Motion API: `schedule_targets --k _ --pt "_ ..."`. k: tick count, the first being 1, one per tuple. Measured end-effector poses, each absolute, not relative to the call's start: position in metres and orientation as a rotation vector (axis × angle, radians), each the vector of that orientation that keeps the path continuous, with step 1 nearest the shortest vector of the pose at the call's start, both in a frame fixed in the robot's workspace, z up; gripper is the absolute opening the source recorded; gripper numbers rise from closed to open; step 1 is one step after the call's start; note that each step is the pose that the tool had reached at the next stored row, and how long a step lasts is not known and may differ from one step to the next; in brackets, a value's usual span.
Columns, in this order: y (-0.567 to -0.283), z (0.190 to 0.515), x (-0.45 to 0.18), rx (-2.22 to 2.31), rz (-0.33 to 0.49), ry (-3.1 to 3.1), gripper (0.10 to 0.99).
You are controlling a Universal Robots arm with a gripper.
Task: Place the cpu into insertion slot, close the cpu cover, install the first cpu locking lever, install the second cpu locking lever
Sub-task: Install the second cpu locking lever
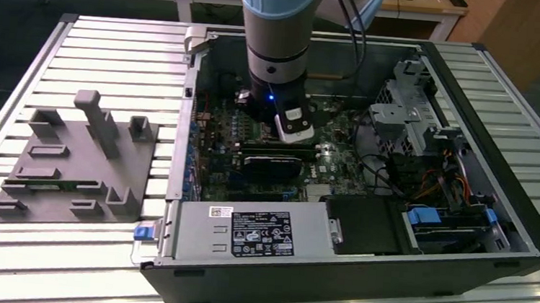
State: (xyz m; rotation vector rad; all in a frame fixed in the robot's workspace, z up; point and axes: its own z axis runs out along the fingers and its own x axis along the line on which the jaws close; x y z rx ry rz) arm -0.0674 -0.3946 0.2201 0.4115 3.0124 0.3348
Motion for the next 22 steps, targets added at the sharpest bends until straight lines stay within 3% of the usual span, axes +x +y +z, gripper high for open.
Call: schedule_targets --k 22 --pt "-0.414 0.202 -0.084 0.417 0.518 3.003 0.106"
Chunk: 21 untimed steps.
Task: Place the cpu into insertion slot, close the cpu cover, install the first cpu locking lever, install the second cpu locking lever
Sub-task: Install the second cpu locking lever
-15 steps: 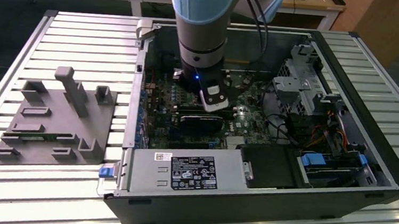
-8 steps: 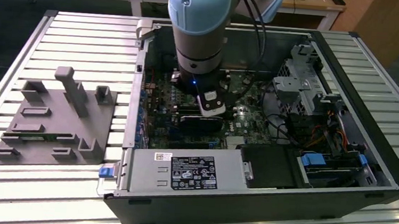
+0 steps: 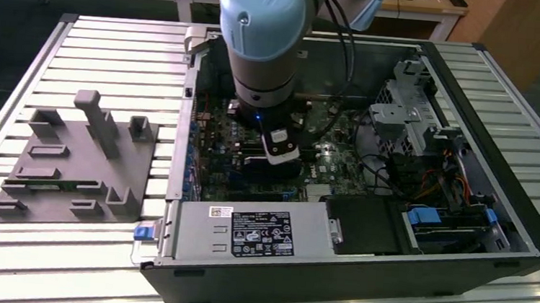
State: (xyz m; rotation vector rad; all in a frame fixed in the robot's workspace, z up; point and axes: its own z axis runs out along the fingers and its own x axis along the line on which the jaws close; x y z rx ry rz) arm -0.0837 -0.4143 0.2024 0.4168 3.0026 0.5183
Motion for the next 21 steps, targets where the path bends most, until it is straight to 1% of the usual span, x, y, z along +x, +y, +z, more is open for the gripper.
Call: schedule_targets --k 13,21 --pt "-0.415 0.189 -0.091 0.417 0.576 2.997 0.106" --pt "-0.415 0.185 -0.093 0.417 0.584 2.997 0.106"
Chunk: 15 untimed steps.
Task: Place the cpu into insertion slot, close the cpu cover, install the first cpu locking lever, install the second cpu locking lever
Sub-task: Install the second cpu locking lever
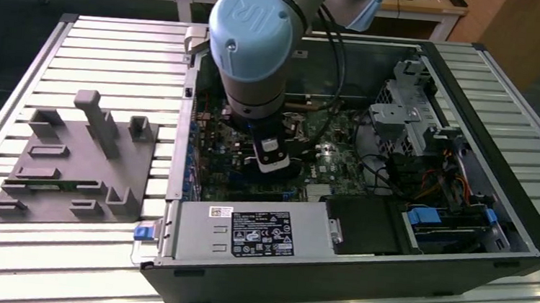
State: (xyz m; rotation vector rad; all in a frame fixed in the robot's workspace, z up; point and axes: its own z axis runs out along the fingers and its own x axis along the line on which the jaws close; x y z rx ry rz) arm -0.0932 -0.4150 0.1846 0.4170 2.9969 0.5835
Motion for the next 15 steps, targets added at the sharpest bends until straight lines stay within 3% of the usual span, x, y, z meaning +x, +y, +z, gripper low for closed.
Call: schedule_targets --k 15 --pt "-0.4102 0.1853 -0.0942 0.417 0.584 2.997 0.106"
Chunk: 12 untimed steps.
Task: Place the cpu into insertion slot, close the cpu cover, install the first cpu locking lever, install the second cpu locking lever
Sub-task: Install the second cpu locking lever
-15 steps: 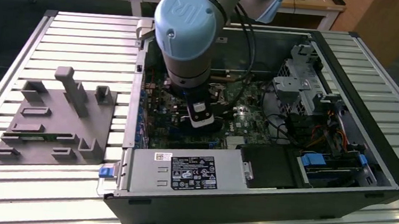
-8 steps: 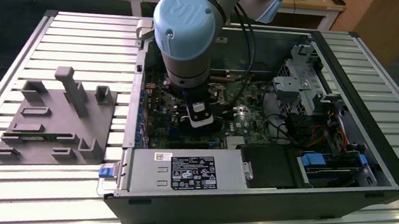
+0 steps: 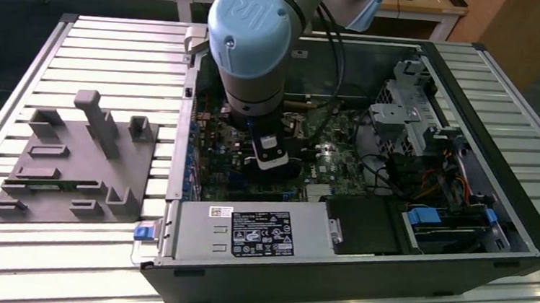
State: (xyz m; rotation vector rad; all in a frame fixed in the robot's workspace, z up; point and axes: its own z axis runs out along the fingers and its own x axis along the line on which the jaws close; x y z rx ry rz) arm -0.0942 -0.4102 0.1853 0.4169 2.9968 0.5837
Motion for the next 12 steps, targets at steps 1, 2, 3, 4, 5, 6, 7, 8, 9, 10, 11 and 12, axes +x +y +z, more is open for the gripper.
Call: schedule_targets --k 1,2,3,4,5,6,7,8,9,10,11,12 --pt "-0.410 0.187 -0.094 0.417 0.585 2.996 0.106" --pt "-0.410 0.188 -0.094 0.417 0.585 2.996 0.106" --pt "-0.410 0.190 -0.094 0.417 0.583 2.997 0.106" --pt "-0.410 0.192 -0.094 0.417 0.582 2.997 0.106" --pt "-0.410 0.194 -0.094 0.417 0.580 2.997 0.106" --pt "-0.410 0.197 -0.094 0.417 0.578 2.997 0.106" --pt "-0.410 0.199 -0.094 0.417 0.574 2.998 0.106" --pt "-0.410 0.202 -0.094 0.416 0.570 2.998 0.106" --pt "-0.410 0.204 -0.094 0.416 0.564 2.999 0.106" --pt "-0.410 0.206 -0.094 0.416 0.555 2.999 0.106" --pt "-0.410 0.207 -0.094 0.415 0.540 3.001 0.106" --pt "-0.410 0.208 -0.094 0.415 0.522 3.003 0.106"
